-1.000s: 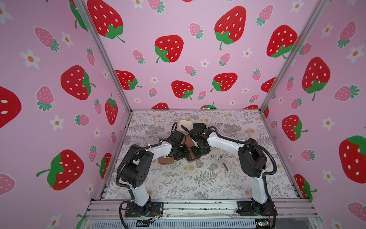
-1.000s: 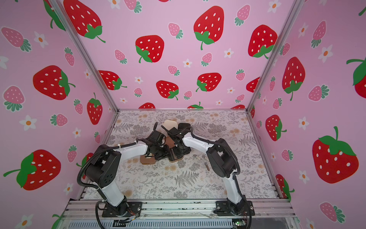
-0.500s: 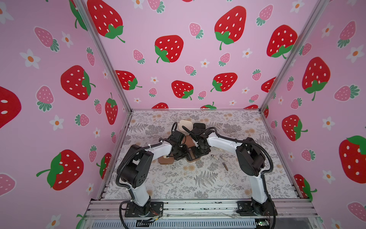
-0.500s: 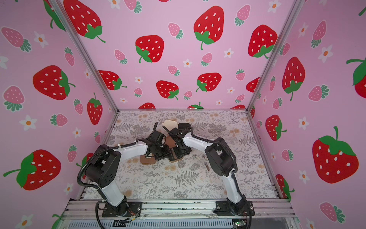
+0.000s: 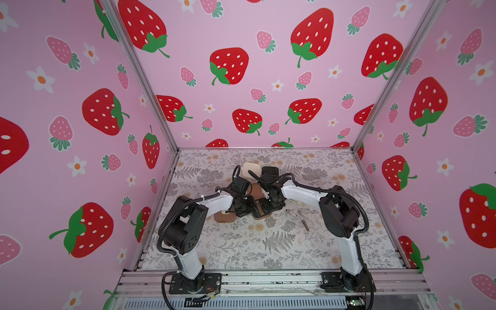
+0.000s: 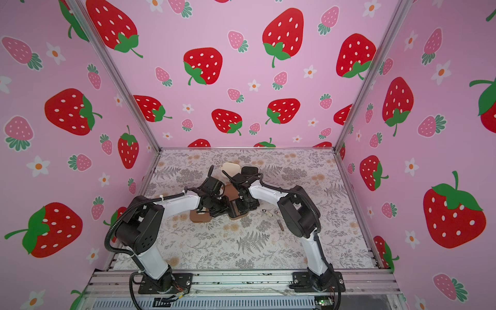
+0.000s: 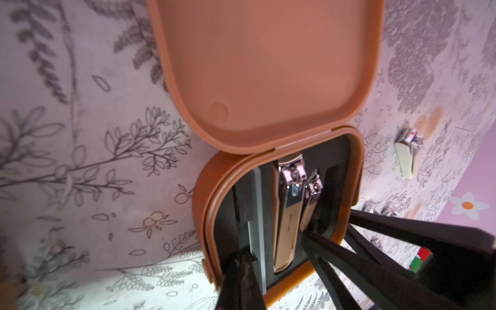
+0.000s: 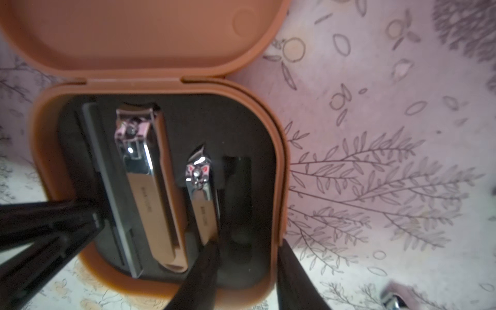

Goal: Organize nail clipper sets
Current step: Place the nail clipper in the storage box, then pick up the nail clipper from the center of the board.

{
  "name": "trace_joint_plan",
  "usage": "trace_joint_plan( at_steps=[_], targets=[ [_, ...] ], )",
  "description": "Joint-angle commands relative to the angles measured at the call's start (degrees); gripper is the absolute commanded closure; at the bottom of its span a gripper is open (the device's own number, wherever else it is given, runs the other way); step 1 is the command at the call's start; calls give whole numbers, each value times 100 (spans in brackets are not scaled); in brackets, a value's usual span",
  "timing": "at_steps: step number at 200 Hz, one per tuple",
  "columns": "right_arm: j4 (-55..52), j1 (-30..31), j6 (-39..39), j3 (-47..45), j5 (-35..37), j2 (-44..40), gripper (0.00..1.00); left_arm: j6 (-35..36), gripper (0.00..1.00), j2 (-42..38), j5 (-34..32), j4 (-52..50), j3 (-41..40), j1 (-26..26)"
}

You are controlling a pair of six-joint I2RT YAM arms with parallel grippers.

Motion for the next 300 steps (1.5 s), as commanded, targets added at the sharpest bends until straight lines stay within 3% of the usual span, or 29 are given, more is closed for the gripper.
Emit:
trace_joint_plan(
  at_steps=[1, 59, 129, 237, 300],
  targets=[
    [111, 10, 143, -435, 270, 683, 63, 34, 100, 184, -27, -409, 20, -11],
    [56, 10, 137, -447, 331, 544, 64, 15, 100, 158, -35, -397, -4, -11],
    [-213, 10, -122, -367, 398, -1091, 61, 16, 100, 79, -46, -419, -30, -11],
    [-520, -451, 420, -3000, 878, -2869, 58, 29, 100, -114, -40, -515, -13, -11],
    [-405, -843, 292, -3482, 855, -3179, 57, 8, 100, -167, -56, -573, -3, -11]
  ],
)
